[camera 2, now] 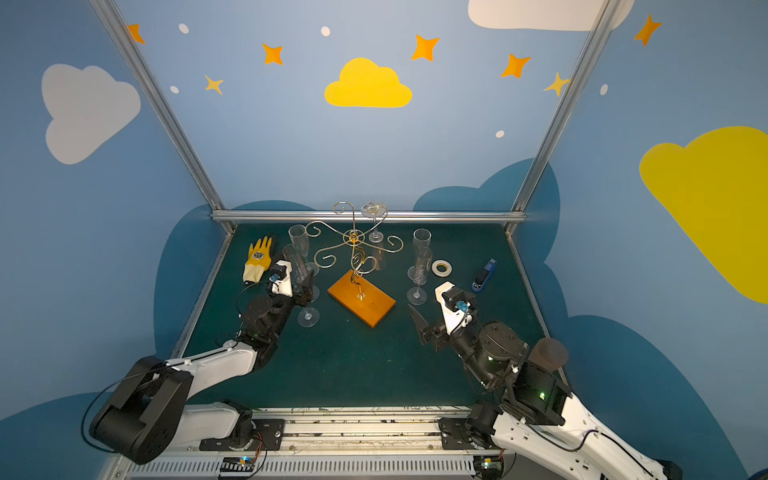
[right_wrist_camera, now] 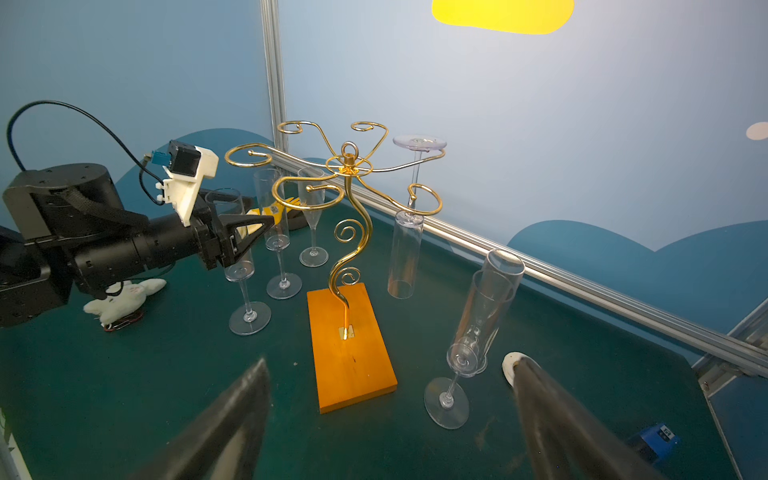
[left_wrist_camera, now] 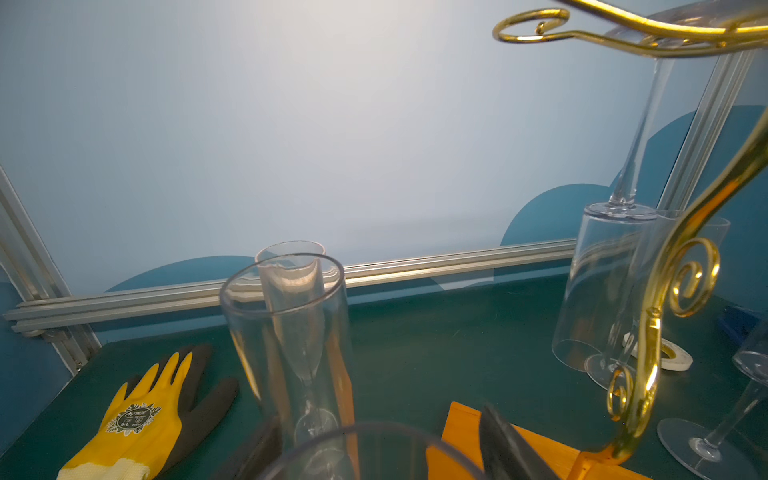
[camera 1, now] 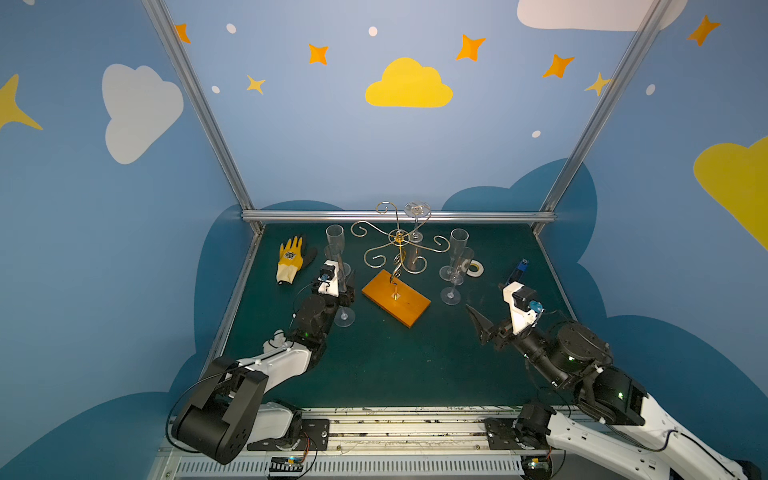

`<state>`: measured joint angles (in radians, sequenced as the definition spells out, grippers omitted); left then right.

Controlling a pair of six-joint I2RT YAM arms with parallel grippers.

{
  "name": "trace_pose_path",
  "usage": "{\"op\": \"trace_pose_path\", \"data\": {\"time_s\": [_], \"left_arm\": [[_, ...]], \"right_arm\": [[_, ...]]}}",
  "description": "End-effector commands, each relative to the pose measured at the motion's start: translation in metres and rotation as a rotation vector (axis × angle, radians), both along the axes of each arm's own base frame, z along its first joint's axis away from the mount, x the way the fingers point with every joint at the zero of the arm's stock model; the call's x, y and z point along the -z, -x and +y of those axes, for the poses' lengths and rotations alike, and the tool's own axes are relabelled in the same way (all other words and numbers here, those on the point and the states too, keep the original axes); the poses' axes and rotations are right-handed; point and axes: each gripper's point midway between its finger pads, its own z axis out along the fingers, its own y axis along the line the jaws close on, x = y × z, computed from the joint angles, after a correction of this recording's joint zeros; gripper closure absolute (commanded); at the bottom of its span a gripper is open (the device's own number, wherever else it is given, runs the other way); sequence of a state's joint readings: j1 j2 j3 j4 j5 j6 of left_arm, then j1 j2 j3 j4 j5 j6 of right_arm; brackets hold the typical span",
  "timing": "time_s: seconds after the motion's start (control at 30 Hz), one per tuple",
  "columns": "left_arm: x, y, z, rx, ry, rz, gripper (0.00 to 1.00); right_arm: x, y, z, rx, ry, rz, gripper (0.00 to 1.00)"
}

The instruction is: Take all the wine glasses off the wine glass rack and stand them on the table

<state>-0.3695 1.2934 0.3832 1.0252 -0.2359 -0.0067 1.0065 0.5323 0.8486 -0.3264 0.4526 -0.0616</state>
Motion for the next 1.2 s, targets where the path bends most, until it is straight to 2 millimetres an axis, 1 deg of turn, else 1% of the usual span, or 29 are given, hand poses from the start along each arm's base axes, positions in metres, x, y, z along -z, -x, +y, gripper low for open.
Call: {"op": "trace_pose_path", "data": {"time_s": [0.0,0.27,0.37,0.47,0.53,0.6,0.7,0.8,0.9,1.03,1.1,1.17], "left_arm": [[-0.004,0.007,0.001,0.005,-0.007,-0.001,0.26],[-0.012,0.024,0.007,0.003,0.002,0.003,0.24],[-0.018,0.032,0.01,0.003,0.014,0.007,0.23],[-0.026,0.043,0.014,-0.003,0.035,0.013,0.22],[-0.033,0.051,0.02,-0.012,0.054,0.015,0.21],[-0.04,0.06,0.023,-0.012,0.066,0.024,0.2],[-0.05,0.074,0.026,0.004,0.091,0.055,0.16],[-0.061,0.09,0.03,0.015,0.134,0.078,0.14],[-0.071,0.107,0.031,0.049,0.178,0.081,0.12],[-0.08,0.13,0.029,0.111,0.248,0.1,0.11],[-0.079,0.139,0.03,0.121,0.289,0.141,0.1],[-0.079,0.148,0.025,0.164,0.328,0.192,0.1]], "right_arm": [[-0.004,0.002,-0.006,0.011,-0.006,-0.01,0.1],[-0.006,0.005,-0.006,-0.009,-0.018,-0.01,0.1],[-0.011,0.005,-0.009,0.005,-0.033,-0.006,0.1],[-0.017,0.002,-0.015,0.044,-0.046,0.01,0.09],[-0.021,-0.001,-0.019,0.073,-0.056,0.024,0.07],[-0.027,-0.003,-0.018,0.081,-0.05,0.031,0.06],[-0.041,-0.009,-0.016,0.106,-0.046,0.022,0.04],[-0.063,-0.021,-0.007,0.118,-0.037,-0.012,0.04],[-0.081,-0.041,0.011,0.097,-0.024,0.021,0.04],[-0.094,-0.077,0.038,0.008,-0.048,0.15,0.03],[-0.097,-0.098,0.044,-0.021,-0.08,0.236,0.04],[-0.097,-0.121,0.052,-0.077,-0.129,0.346,0.04]]}}
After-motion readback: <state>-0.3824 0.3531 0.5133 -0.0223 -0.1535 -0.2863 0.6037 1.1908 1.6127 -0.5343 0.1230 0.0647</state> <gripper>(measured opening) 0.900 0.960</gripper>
